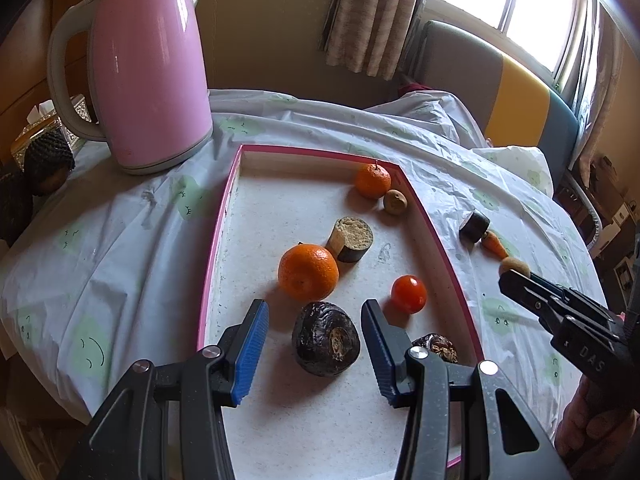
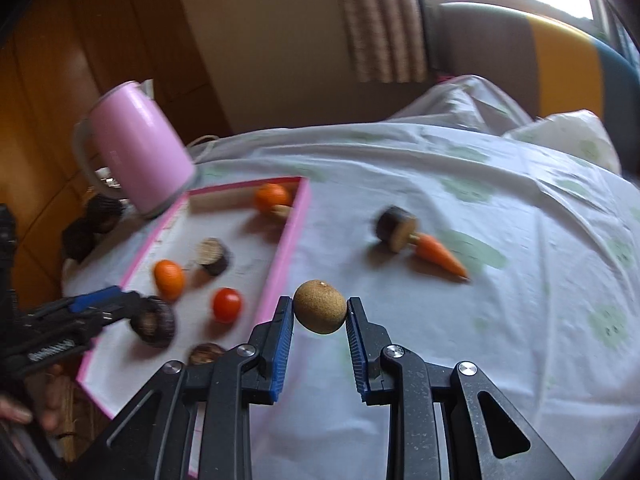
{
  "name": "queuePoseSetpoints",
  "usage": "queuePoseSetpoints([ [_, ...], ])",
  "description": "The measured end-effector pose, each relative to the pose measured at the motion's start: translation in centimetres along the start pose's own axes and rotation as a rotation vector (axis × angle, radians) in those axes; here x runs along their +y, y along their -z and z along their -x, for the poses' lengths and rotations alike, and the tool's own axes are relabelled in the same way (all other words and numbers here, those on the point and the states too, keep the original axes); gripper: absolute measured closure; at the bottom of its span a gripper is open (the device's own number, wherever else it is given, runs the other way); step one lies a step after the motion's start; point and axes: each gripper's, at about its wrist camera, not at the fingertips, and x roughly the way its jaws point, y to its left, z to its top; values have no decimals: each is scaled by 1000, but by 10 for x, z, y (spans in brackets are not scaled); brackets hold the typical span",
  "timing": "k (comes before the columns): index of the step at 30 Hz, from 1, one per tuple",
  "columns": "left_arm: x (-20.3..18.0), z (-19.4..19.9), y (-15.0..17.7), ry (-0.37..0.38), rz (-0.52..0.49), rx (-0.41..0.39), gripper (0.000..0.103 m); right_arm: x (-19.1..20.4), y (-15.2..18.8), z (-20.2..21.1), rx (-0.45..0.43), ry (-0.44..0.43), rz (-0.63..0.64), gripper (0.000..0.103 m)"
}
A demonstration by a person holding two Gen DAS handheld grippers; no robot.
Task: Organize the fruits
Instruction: 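Carry the tan fruit into the tray and open the right gripper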
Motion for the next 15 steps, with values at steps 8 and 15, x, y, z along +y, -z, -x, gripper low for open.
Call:
queuePoseSetpoints([
  [8,11,-1,0,-12,24,-5,54,55,-9,-27,74,-119,136,76],
  [15,20,-1,0,-26,45,-5,55,76,-3,-56,129,-105,181,75],
])
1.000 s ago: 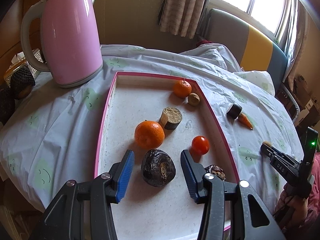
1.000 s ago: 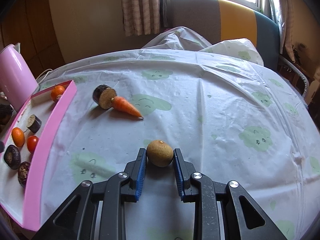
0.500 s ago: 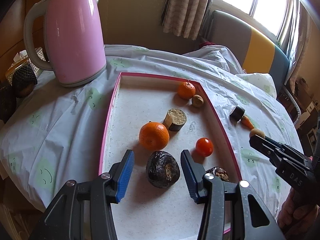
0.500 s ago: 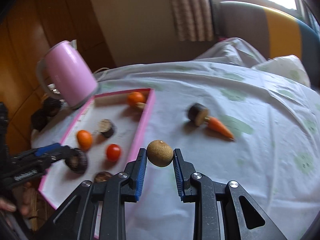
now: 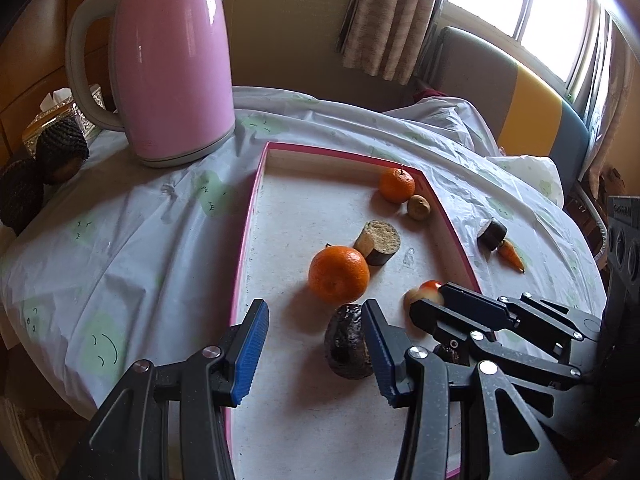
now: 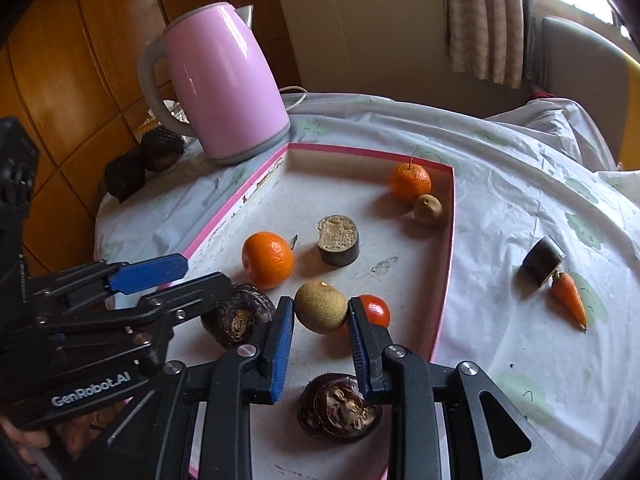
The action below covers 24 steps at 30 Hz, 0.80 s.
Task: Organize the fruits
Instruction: 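Carry the tan fruit into the tray and open the right gripper, then move the right gripper to the carrot and grasp it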
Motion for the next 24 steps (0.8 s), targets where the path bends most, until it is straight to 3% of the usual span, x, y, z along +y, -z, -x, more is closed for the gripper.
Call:
queuePoseSetpoints([
  [1,2,0,0,-6,4,-2,55,0,0,0,-4,0,-5,75],
  [5,4,0,0,-9,15,-2,54,-3,2,3,-17,11,-12,54],
  [12,-4,2,1,-1,-13,-5,54,-13,7,20,-68,64,-39,55],
  [15,-7,3,1,2,-21,-6,54,-22,9,28,-85,78,-58,62],
  [24,-23,3,1,19,-67,-3,54,-61,21,47,-102,158,-128,62],
])
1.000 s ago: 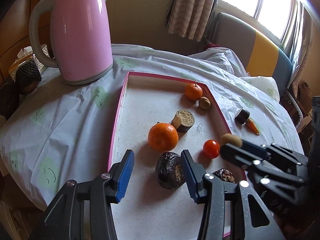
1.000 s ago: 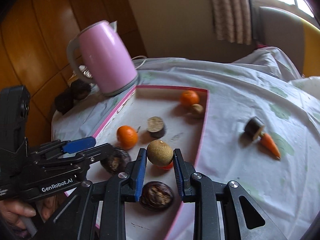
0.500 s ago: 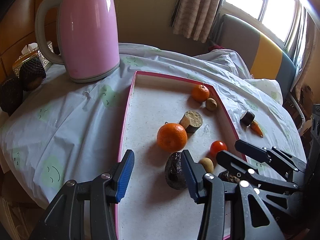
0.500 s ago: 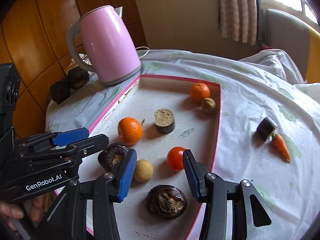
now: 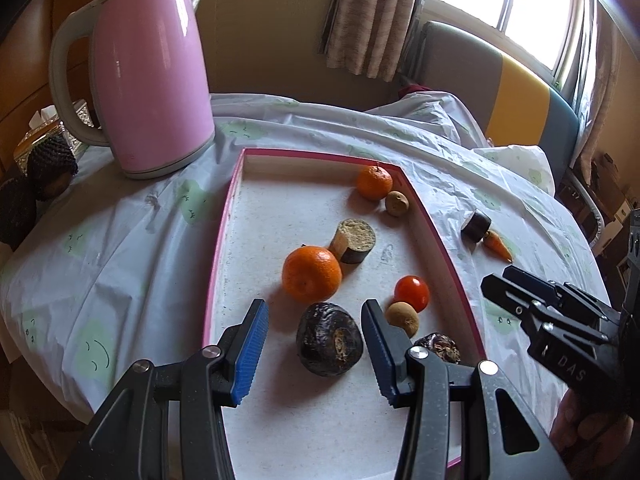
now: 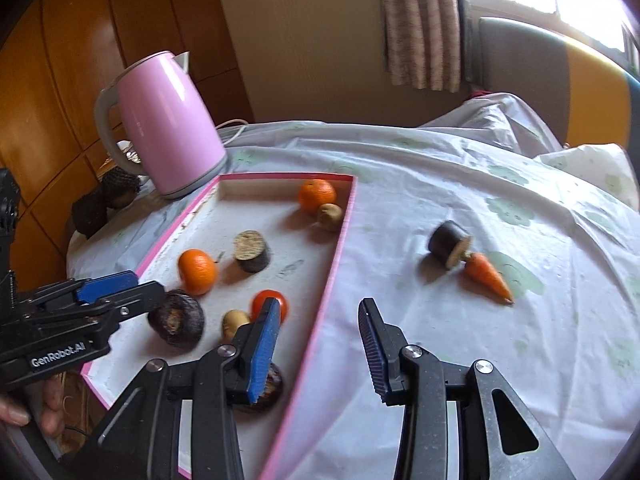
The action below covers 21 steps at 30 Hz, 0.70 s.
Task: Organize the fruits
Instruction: 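Move the right gripper to the carrot and grasp it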
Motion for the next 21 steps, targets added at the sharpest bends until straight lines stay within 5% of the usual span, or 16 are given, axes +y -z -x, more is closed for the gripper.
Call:
queuePoseSetpoints([
  [15,-43,-10,-8,94,-104,18,54,-98,2,-12,42,209,-79,63],
  [21,-58,-14,-14,131,-131,19,54,-118,-7,-29,73,210,-62,63],
])
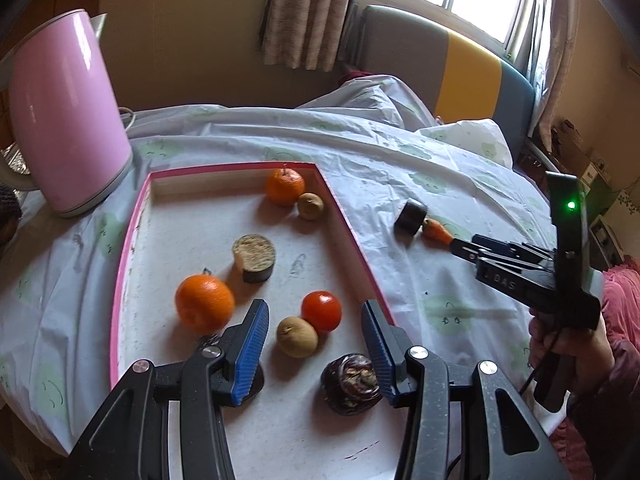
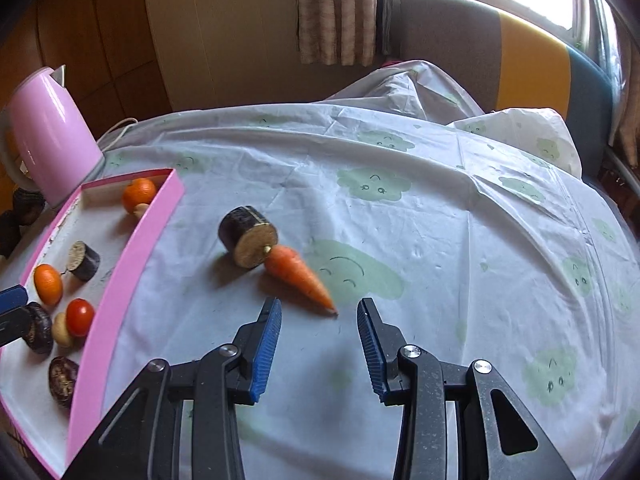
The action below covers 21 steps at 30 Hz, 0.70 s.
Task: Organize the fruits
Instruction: 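Move the right gripper to the carrot and grasp it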
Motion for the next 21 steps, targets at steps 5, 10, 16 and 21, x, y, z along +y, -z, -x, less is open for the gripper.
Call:
queuePoseSetpoints([
  [5,-12,-7,-9,30,-17,5,54,9,-11,-11,5,-26,65,63],
  [10,-24,-13,-22,51,-21,-1,54,17,-17,-25,25,-29,131,63],
  [16,-40,-26,-34,76,-56,14,55,12,-13,-25,23,-22,106,88],
  [21,-57,-39,-40,91,-92,32,55,-7,0,-13,7,18,0,88],
])
